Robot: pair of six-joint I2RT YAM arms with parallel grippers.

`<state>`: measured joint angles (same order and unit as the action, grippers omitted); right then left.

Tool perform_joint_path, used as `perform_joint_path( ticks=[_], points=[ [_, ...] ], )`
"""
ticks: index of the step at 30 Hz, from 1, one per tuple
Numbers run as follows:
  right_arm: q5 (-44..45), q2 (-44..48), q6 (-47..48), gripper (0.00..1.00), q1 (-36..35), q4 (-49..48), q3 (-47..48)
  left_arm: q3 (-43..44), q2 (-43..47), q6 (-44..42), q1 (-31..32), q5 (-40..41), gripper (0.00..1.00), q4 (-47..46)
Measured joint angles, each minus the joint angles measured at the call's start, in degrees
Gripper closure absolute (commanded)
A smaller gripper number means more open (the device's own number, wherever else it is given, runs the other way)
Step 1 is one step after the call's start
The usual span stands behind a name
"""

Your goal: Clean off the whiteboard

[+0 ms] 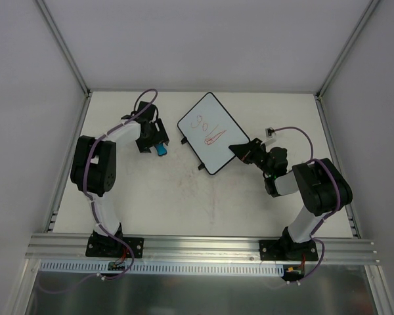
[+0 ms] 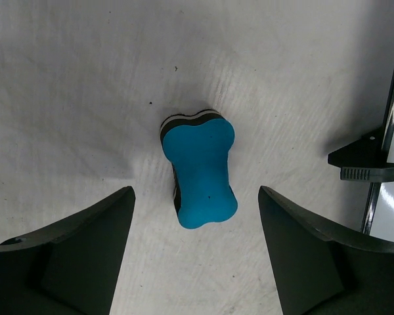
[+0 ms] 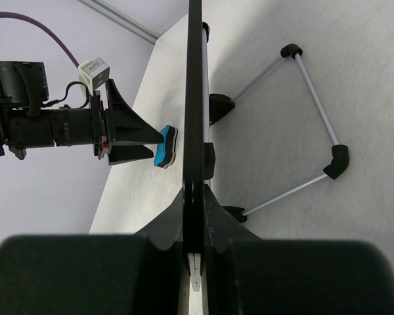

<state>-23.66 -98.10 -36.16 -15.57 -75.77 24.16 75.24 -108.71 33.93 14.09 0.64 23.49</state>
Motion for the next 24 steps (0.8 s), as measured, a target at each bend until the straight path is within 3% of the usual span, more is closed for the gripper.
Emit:
perform_joint_path(
  ticks=[8, 24],
  points=[
    [-0.1, 0.0, 0.0, 1.0, 0.0, 0.0, 0.0, 5.2, -3.0, -0.1, 0.2, 0.5, 0.33, 3.6],
    [-0.2, 0.0, 0.0, 1.0, 0.0, 0.0, 0.0, 8.7, -4.0, -0.4, 0.8, 4.3, 0.34, 8.4]
  ],
)
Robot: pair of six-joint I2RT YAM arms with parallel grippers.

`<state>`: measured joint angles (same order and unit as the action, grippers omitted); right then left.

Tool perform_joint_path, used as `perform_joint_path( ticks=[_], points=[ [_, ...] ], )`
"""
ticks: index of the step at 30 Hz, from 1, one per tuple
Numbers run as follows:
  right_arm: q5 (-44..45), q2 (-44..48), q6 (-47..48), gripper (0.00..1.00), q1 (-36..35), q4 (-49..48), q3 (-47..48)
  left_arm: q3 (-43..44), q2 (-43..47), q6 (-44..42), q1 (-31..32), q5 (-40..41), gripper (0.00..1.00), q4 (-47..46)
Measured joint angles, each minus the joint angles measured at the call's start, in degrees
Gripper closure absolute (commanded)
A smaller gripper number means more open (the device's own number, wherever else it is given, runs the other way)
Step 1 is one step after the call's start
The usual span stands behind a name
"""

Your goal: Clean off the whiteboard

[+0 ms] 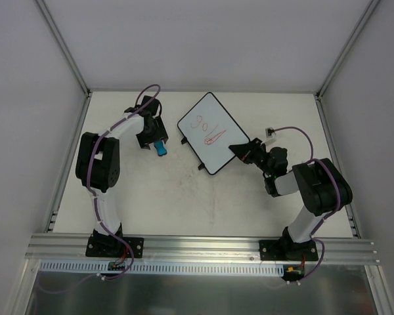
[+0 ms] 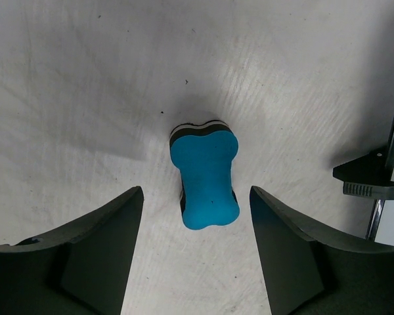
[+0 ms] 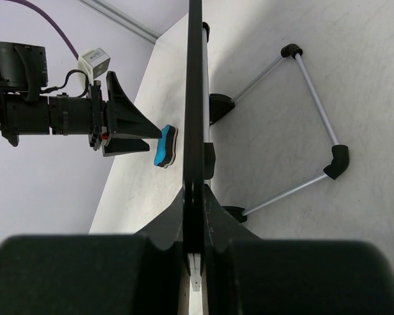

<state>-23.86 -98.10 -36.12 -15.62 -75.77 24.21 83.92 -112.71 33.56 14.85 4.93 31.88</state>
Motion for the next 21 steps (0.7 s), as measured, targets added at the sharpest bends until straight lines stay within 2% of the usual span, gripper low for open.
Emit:
perform_joint_path(
  ticks=[8, 21],
  points=[
    [0.0, 0.0, 0.0, 1.0, 0.0, 0.0, 0.0, 1.9, -3.7, 0.0, 1.3, 0.1, 0.38, 0.4],
    [-0.2, 0.0, 0.0, 1.0, 0.0, 0.1, 0.1, 2.1, -4.6, 0.0, 1.3, 0.1, 0.54, 0.6]
  ],
)
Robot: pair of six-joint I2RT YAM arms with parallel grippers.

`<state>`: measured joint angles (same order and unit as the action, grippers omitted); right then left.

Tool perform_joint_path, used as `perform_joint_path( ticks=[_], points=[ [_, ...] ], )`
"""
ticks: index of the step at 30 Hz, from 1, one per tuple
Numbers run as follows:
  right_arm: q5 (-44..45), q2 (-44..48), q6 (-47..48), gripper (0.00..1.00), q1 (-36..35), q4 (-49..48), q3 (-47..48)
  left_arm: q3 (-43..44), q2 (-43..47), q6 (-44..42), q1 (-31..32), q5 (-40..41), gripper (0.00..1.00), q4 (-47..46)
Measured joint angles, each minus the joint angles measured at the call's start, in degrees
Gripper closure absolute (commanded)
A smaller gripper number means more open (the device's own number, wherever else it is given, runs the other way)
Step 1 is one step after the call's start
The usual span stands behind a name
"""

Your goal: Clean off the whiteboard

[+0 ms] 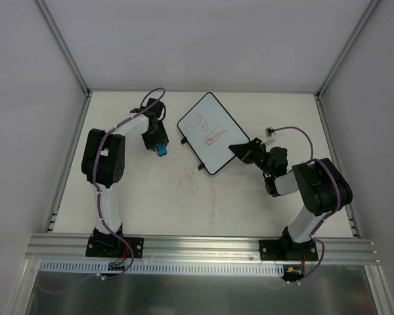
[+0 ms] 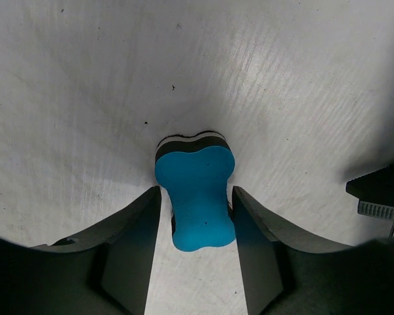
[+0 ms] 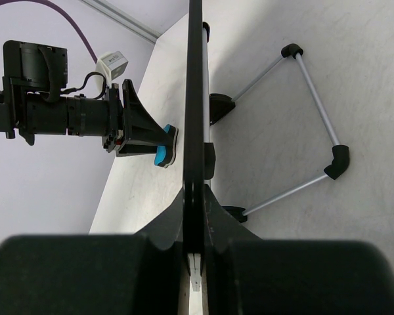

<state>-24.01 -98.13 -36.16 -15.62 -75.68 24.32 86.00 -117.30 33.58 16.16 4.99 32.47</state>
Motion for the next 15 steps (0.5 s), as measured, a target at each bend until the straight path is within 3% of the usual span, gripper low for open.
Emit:
perform_joint_path(
  ticks=[9, 12, 15],
  points=[
    [-0.2, 0.0, 0.0, 1.0, 0.0, 0.1, 0.2, 0.0, 0.0, 0.0, 0.0, -0.1, 0.66, 0.0],
    [-0.4, -0.2, 0.0, 1.0, 0.0, 0.1, 0.4, 0.0, 0.0, 0.0, 0.0, -0.1, 0.65, 0.0],
    [-0.5, -0.3, 0.0, 1.0, 0.0, 0.1, 0.5, 0.0, 0.0, -0.1, 0.0, -0.1, 0.58, 0.0]
  ],
)
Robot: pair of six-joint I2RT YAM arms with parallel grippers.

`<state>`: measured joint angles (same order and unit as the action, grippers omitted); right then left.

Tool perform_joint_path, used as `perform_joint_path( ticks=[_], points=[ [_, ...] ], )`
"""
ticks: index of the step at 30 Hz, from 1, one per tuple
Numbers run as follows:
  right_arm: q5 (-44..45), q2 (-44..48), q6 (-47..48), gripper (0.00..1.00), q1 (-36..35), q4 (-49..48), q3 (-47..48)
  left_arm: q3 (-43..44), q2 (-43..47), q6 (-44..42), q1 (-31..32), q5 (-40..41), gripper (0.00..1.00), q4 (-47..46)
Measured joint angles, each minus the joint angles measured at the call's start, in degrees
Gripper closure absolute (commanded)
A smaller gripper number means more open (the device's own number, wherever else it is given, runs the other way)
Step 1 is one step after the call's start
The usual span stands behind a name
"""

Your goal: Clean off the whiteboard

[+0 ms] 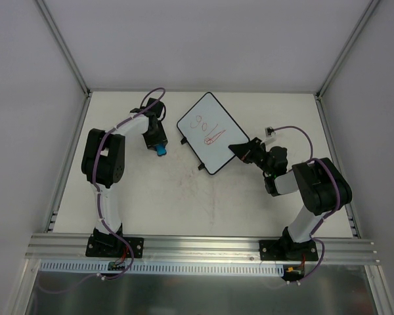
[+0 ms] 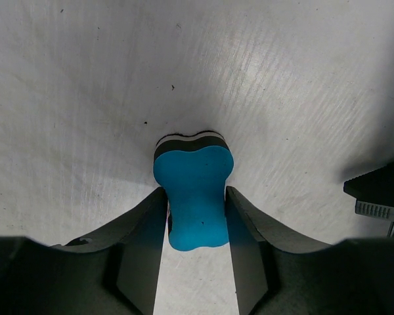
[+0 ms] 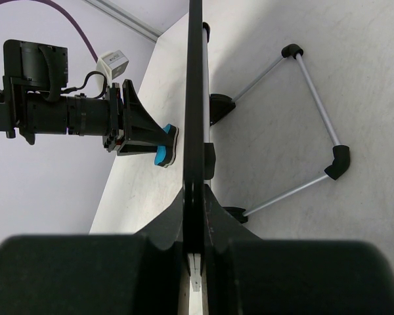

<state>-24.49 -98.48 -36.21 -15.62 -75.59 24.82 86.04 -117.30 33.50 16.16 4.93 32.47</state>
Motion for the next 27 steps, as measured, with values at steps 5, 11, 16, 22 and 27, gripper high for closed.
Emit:
perform_joint_path(
  ticks=[5, 11, 16, 22, 27],
  points=[
    [0.0, 0.0, 0.0, 1.0, 0.0, 0.0, 0.0, 0.3, 0.0, 0.0, 0.0, 0.0, 0.56, 0.5],
    [-0.1, -0.2, 0.0, 1.0, 0.0, 0.0, 0.1, 1.2, 0.0, 0.0, 0.0, 0.0, 0.59, 0.9],
    [-0.2, -0.3, 0.0, 1.0, 0.0, 0.0, 0.3, 1.9, 0.0, 0.0, 0.0, 0.0, 0.61, 1.1],
    [-0.2, -0.3, 0.0, 1.0, 0.0, 0.0, 0.3, 2.3, 0.0, 0.0, 0.2, 0.0, 0.66, 1.4],
    [-0.2, -0.3, 0.0, 1.0, 0.0, 0.0, 0.3, 2.5, 0.0, -0.3, 0.8, 0.0, 0.51, 1.6]
  ],
)
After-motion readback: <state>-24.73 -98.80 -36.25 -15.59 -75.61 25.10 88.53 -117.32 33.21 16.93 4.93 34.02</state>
